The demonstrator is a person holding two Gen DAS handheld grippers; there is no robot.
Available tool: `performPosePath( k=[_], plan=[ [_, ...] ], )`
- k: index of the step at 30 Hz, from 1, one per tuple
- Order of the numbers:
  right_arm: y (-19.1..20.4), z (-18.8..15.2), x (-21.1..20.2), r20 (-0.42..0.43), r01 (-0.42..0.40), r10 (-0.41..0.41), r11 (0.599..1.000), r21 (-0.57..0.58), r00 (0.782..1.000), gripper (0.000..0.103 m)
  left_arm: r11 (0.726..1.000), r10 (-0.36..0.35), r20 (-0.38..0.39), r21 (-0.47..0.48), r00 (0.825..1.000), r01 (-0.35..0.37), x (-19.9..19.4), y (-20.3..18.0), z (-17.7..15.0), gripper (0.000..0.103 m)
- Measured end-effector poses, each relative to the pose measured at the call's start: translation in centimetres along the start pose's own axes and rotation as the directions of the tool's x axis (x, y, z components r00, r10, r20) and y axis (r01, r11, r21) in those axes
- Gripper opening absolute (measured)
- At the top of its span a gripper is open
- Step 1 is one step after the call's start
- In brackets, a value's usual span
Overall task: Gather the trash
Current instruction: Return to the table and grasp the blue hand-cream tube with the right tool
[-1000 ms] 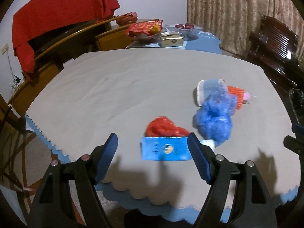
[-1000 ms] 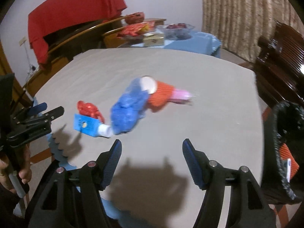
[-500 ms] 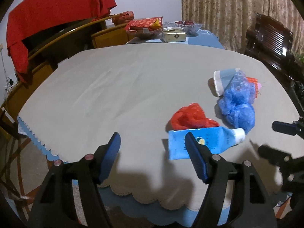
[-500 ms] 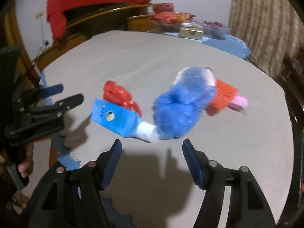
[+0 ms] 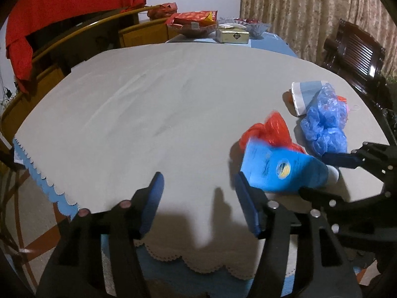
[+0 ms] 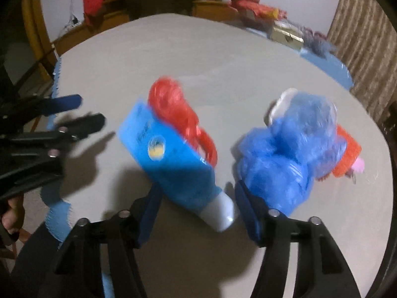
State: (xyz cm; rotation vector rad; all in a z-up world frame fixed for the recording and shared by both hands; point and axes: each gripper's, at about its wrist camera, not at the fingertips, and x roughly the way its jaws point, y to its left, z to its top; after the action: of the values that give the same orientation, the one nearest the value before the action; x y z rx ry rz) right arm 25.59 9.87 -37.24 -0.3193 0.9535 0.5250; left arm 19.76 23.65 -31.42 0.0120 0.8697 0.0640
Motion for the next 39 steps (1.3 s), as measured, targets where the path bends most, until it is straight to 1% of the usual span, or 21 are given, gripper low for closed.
performPosePath(
  k=[1, 2, 3, 4, 10, 13, 16, 17, 18, 22, 26, 28, 32, 35, 39],
  plan=[
    [-0.4, -0.2, 0.0, -0.012, 0.009, -0.009, 1.0, -0.001, 1.0, 0.049, 1.0, 0.0, 0.002, 0.0, 1.0, 0.0, -0.1, -0.1, 0.1, 0.062],
    [-0.8, -0.5, 0.0, -0.033, 0.01, -0.01, 1.0, -0.005, 0.999, 0.037, 1.0, 0.0, 0.003, -0.001, 1.0, 0.0, -0.1, -0.1, 0.1, 0.063],
    [-1.4, -0.7, 0.0, -0.06, -0.011, 0.012, 1.0, 0.005, 0.998, 0.028, 1.0, -0.001, 0.002, -0.003, 1.0, 0.001, -0.1, -0.2, 0.2, 0.063],
    [-1.8, -1.0, -0.2, -0.07, -0.025, 0.026, 1.0, 0.019, 0.997, 0.027, 1.0, -0.001, 0.002, -0.003, 1.0, 0.001, -0.1, -0.3, 0.2, 0.063],
    [-3.0, -3.0, -2.5, -0.072, -0.046, 0.049, 0.998, 0.05, 0.996, 0.027, 1.0, -0.008, 0.008, 0.005, 1.0, 0.008, -0.5, -1.4, 0.7, 0.063],
    [-3.4, -3.9, -3.1, -0.084, -0.039, 0.044, 0.997, 0.059, 0.995, 0.028, 1.0, -0.016, 0.015, 0.012, 1.0, 0.016, -0.8, -2.1, 1.1, 0.065],
    [-3.7, -4.5, -3.2, -0.09, -0.015, 0.021, 0.998, 0.063, 0.996, 0.034, 1.0, -0.019, 0.023, 0.018, 1.0, 0.019, -0.9, -2.7, 1.4, 0.068],
    [-3.7, -4.4, -3.2, -0.086, -0.011, 0.017, 0.998, 0.065, 0.996, 0.04, 1.0, -0.021, 0.023, 0.018, 1.0, 0.02, -0.8, -2.8, 1.4, 0.068],
    [-3.6, -4.2, -3.2, -0.081, -0.012, 0.017, 0.998, 0.066, 0.997, 0.043, 1.0, -0.022, 0.022, 0.019, 1.0, 0.021, -0.7, -3.0, 1.5, 0.068],
    [-2.9, -3.1, -2.7, -0.057, -0.014, 0.017, 0.999, 0.043, 0.998, 0.044, 1.0, -0.022, 0.021, 0.018, 1.0, 0.021, -0.7, -3.2, 1.6, 0.068],
    [-2.4, -2.7, -1.5, -0.074, -0.017, 0.018, 1.0, 0.017, 0.997, 0.044, 1.0, -0.019, 0.021, 0.014, 1.0, 0.019, -0.5, -3.4, 1.7, 0.068],
    [-2.3, -2.6, -1.5, -0.069, -0.012, 0.012, 1.0, 0.007, 0.998, 0.043, 1.0, -0.018, 0.019, 0.012, 1.0, 0.018, -0.5, -3.4, 1.7, 0.068],
    [-3.0, -2.6, -2.2, -0.058, -0.042, 0.044, 0.998, 0.043, 0.997, 0.038, 1.0, -0.018, 0.015, 0.01, 1.0, 0.018, -0.5, -3.4, 1.6, 0.068],
    [-3.6, -2.8, -3.6, -0.044, -0.066, 0.069, 0.995, 0.068, 0.997, 0.037, 1.0, -0.025, 0.02, 0.015, 0.999, 0.025, -0.7, -3.8, 1.8, 0.068],
    [-4.5, -3.2, -5.6, -0.009, -0.071, 0.072, 0.994, 0.081, 0.997, 0.037, 0.999, -0.037, 0.028, 0.03, 0.999, 0.036, -1.1, -5.0, 2.2, 0.068]
  ],
)
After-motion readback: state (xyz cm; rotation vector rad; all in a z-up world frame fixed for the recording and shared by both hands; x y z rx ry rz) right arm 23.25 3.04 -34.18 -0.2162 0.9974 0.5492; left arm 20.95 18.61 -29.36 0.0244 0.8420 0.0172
